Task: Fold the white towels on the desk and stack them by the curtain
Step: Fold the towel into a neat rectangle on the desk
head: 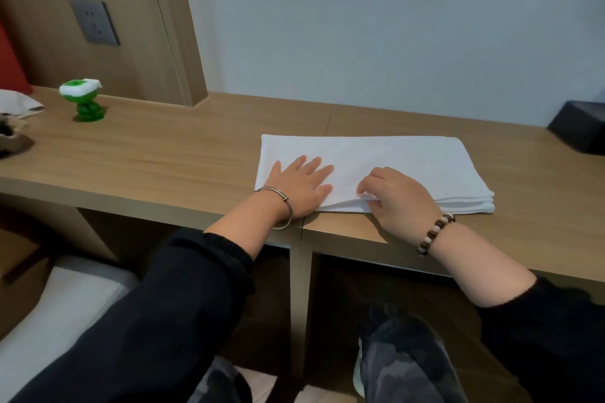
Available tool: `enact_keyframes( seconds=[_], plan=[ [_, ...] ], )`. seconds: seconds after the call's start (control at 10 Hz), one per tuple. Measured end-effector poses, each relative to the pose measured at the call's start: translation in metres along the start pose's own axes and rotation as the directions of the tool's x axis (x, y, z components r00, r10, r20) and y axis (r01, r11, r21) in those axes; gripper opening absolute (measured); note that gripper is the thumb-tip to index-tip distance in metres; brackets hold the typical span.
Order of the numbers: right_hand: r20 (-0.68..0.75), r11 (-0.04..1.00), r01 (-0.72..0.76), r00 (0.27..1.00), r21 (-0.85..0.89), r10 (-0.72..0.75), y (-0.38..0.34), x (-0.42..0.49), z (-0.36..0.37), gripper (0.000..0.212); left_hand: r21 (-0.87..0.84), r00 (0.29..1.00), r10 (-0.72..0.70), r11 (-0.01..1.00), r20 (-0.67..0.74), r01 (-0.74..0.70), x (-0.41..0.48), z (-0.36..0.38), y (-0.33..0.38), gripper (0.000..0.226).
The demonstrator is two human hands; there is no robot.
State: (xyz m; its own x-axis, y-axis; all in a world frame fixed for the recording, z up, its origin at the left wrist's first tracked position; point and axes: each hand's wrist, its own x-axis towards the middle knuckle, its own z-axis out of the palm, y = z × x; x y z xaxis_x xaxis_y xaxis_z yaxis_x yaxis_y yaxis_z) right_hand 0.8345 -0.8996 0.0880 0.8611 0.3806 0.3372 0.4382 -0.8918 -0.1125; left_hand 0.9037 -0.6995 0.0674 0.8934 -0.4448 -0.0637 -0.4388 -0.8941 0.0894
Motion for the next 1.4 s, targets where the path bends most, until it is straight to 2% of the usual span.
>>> enact_keyframes(
  seconds=[0.1,0.3,0.5,0.7,0.8,0.9,1.0,1.1,1.2,1.3,1.4],
  plan=[
    [-0.021,1.0,-0.016,1.0,0.013,0.016,0.004,-0.002,-0.003,0.012,-0.006,1.0,-0.001,1.0,-0.018,0.001,0.001,0.002,-0.001,0.051],
    [-0.078,0.995,0.094,0.993,0.018,-0.093,0.003,-0.002,-0.015,0.011,0.006,0.999,-0.01,1.0,-0.032,0.01,0.006,0.008,-0.004,0.051],
    [-0.039,0.988,0.154,0.987,0.025,-0.153,0.003,-0.006,-0.013,0.012,-0.001,0.999,-0.012,1.0,-0.034,0.012,0.007,0.01,-0.005,0.051],
    [0.062,0.993,0.105,0.992,0.054,-0.108,0.01,-0.005,-0.006,0.017,0.003,1.0,-0.004,1.0,-0.026,0.004,0.003,0.006,-0.004,0.051],
    [0.098,0.994,0.081,0.991,0.07,-0.087,0.014,-0.005,-0.008,0.012,0.005,1.0,0.011,1.0,-0.017,-0.011,-0.001,0.002,-0.002,0.05],
    [0.1,0.996,0.048,0.993,0.08,-0.056,0.017,-0.006,-0.009,0.011,-0.036,0.985,0.144,0.988,-0.1,-0.148,-0.009,-0.004,-0.002,0.045],
    [0.094,0.996,0.034,0.995,0.081,-0.042,0.017,-0.003,-0.008,0.012,-0.1,0.906,0.341,0.922,-0.251,-0.375,-0.019,-0.01,0.006,0.034],
    [0.072,0.997,0.025,0.997,0.068,-0.03,0.017,-0.004,-0.007,0.013,-0.016,0.884,0.401,0.909,-0.24,-0.417,-0.024,-0.005,0.017,0.035],
    [0.035,0.997,0.053,0.998,0.059,-0.055,0.015,-0.009,-0.007,0.014,0.167,0.879,0.429,0.901,-0.209,-0.4,-0.025,-0.001,0.015,0.04],
    [0.017,0.995,0.094,0.995,0.028,-0.094,0.019,-0.016,-0.012,0.013,0.219,0.873,0.441,0.891,-0.209,-0.397,-0.026,-0.004,0.01,0.04],
    [-0.019,0.998,0.05,0.999,-0.042,-0.051,0.032,-0.025,-0.017,0.014,0.185,0.861,0.43,0.901,-0.271,-0.392,-0.031,-0.006,0.009,0.034]
  ],
)
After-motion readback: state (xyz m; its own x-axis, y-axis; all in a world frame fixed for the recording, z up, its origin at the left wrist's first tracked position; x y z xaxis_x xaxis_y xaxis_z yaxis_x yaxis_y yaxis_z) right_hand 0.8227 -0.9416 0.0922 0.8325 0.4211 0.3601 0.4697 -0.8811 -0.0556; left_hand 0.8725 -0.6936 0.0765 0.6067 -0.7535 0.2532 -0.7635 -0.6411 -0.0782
